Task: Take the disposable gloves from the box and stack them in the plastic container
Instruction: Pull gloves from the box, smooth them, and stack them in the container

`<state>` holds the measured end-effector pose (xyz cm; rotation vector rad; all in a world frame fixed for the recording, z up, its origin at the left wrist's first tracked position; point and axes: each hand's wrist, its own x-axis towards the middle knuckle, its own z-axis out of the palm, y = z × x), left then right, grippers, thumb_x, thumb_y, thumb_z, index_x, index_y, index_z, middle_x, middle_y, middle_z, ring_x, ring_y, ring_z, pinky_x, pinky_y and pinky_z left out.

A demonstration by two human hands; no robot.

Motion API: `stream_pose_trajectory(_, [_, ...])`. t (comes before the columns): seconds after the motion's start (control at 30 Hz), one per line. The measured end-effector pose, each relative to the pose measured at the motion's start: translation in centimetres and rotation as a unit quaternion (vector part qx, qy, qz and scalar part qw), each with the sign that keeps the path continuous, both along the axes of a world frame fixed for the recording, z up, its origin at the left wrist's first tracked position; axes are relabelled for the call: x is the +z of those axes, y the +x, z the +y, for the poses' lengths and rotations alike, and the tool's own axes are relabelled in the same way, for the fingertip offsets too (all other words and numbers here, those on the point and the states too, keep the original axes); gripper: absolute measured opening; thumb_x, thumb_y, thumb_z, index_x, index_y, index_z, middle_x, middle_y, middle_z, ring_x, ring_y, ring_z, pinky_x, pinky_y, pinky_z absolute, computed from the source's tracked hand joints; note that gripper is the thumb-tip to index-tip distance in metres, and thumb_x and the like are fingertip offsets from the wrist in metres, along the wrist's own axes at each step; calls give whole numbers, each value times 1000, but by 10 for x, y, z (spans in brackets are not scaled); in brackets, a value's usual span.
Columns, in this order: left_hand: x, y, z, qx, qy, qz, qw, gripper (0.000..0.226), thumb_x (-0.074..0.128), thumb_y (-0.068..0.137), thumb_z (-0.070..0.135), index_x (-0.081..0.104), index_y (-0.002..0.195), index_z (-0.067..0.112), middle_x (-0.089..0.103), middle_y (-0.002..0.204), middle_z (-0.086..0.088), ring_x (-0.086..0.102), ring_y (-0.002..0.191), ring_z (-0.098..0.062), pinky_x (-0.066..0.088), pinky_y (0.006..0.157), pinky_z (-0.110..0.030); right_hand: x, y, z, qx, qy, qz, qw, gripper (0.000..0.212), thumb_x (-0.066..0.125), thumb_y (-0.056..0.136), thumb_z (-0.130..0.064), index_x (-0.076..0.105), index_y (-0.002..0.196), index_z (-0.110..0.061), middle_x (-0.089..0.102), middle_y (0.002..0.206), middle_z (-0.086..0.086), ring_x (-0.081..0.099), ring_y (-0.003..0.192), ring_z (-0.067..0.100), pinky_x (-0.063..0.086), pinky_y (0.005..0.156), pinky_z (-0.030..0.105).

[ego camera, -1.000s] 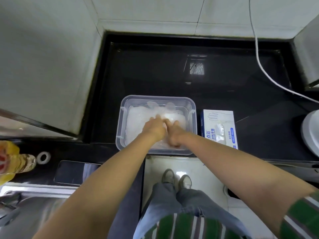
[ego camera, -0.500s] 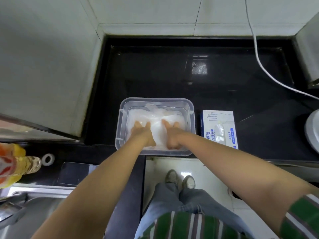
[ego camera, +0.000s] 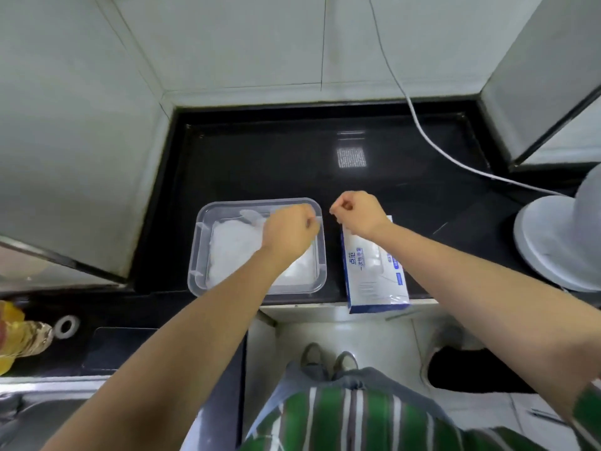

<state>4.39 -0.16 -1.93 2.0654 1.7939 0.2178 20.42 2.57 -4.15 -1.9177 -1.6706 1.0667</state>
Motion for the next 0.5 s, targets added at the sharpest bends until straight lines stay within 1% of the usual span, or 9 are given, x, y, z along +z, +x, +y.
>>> stream_pose_trajectory(0.07, [0, 29, -4, -35, -20, -70, 997, 16, 47, 96, 18, 63, 91, 14, 58, 70, 1, 62, 76, -27, 49, 63, -34, -14, 27, -13, -2, -29, -76, 997, 15, 59, 90, -18, 71, 86, -12, 68, 79, 2, 65, 75, 23, 56, 71, 38])
stream_pose_trajectory(0.1, [-4, 46, -7, -54, -38, -96, 993, 15, 48, 95, 17, 63, 96, 15, 60, 74, 1, 62, 77, -27, 52, 66, -36, -20, 41, -21, -6, -44, -113, 993, 15, 59, 90, -19, 72, 87, -12, 70, 84, 4, 65, 79, 24, 54, 70, 36])
stream_pose_trajectory(0.13, [-6, 57, -10, -63, -58, -114, 990, 15, 49, 96, 18, 63, 100, 16, 63, 81, 0, 63, 80, -26, 54, 71, -37, -25, 47, -28, -6, -52, -143, 988, 16, 58, 90, -19, 73, 88, -12, 71, 88, 5, 64, 79, 24, 51, 67, 33])
stream_pose_trajectory(0.2, [-17, 81, -17, -73, -112, -124, 983, 19, 49, 96, 19, 60, 112, 17, 67, 102, -6, 62, 91, -27, 52, 79, -35, -33, 60, -42, -11, -63, -182, 981, 17, 57, 91, -19, 73, 93, -13, 71, 93, 6, 63, 78, 24, 47, 65, 29])
stream_pose_trajectory(0.27, [-32, 95, -22, -72, -169, -95, 978, 28, 47, 97, 18, 51, 125, 14, 64, 115, -12, 60, 101, -32, 49, 84, -37, -40, 66, -52, 0, -67, -202, 977, 18, 57, 90, -19, 71, 102, -15, 68, 103, 4, 64, 86, 26, 48, 69, 29])
stream_pose_trajectory(0.33, [-48, 100, -26, -67, -212, -55, 973, 36, 47, 97, 16, 41, 132, 8, 60, 121, -16, 58, 107, -35, 47, 83, -38, -48, 65, -58, 33, -62, -219, 973, 22, 60, 88, -22, 68, 107, -20, 59, 112, 2, 63, 95, 25, 48, 73, 30])
stream_pose_trajectory(0.37, [-55, 97, -28, -56, -225, -44, 972, 37, 47, 97, 15, 37, 131, 5, 59, 119, -17, 58, 105, -35, 45, 79, -38, -52, 60, -60, 59, -60, -235, 968, 21, 58, 87, -24, 66, 106, -22, 55, 114, 2, 62, 94, 25, 48, 71, 31])
stream_pose_trajectory(0.43, [-66, 95, -30, -28, -240, -49, 969, 36, 47, 96, 13, 33, 128, 5, 60, 115, -17, 59, 100, -35, 45, 75, -39, -58, 50, -60, 89, -73, -278, 954, 19, 51, 88, -22, 61, 104, -21, 51, 115, 6, 59, 82, 27, 45, 66, 32])
stream_pose_trajectory(0.5, [-72, 95, -31, -11, -249, -61, 966, 35, 47, 95, 13, 31, 125, 4, 60, 111, -17, 60, 96, -34, 44, 71, -39, -58, 45, -60, 87, -85, -295, 948, 19, 49, 89, -16, 60, 105, -17, 48, 113, 8, 53, 75, 28, 43, 65, 33])
